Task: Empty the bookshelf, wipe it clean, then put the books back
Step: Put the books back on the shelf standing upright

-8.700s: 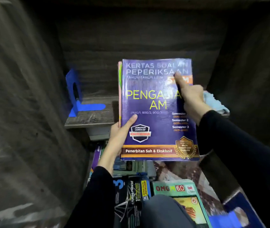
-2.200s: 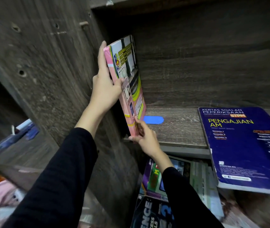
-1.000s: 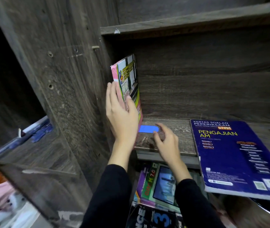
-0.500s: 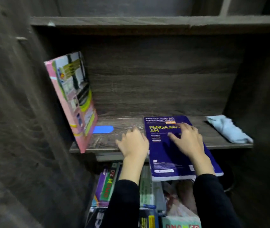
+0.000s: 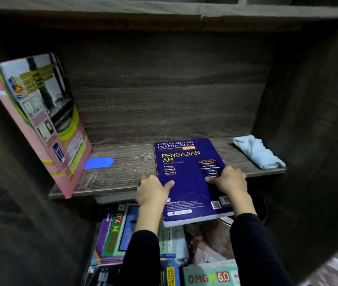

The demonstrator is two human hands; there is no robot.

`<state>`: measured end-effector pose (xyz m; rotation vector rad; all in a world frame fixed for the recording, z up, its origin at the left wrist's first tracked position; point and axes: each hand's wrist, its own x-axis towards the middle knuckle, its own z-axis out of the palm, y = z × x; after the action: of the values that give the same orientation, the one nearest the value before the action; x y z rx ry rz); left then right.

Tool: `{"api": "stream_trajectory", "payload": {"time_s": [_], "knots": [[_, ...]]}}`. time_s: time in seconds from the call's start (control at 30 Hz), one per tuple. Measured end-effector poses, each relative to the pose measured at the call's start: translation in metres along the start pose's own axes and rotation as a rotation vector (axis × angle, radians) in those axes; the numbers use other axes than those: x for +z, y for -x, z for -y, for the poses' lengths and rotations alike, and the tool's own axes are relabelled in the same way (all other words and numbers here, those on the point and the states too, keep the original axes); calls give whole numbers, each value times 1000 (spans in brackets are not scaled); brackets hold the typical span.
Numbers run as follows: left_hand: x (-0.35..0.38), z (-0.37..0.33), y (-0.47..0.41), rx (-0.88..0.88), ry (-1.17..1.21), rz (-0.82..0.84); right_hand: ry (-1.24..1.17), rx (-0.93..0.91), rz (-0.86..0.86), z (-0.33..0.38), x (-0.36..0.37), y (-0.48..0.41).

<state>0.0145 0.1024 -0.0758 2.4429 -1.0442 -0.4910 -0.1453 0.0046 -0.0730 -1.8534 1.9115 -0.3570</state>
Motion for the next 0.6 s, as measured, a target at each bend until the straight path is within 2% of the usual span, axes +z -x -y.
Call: {"api": "stream_trajectory", "payload": {"time_s": [0.1, 0.17, 0.27, 0.4, 0.47, 0.6], "knots": [[6, 8, -5, 6, 141, 55, -29, 39, 0, 1, -1, 1], [8, 12, -6, 7, 143, 67, -59, 94, 32, 3, -2, 1], [7, 18, -10, -5, 169, 77, -207, 185, 64, 2, 0, 0], [3, 27, -14, -51, 336, 76, -405, 167, 109, -10, 4, -4], [2, 33, -20, -35, 380, 125, -576, 154, 193, -14, 6, -4], [1, 47, -30, -53, 554, 234, -980, 92, 519, -13, 2, 4]]}}
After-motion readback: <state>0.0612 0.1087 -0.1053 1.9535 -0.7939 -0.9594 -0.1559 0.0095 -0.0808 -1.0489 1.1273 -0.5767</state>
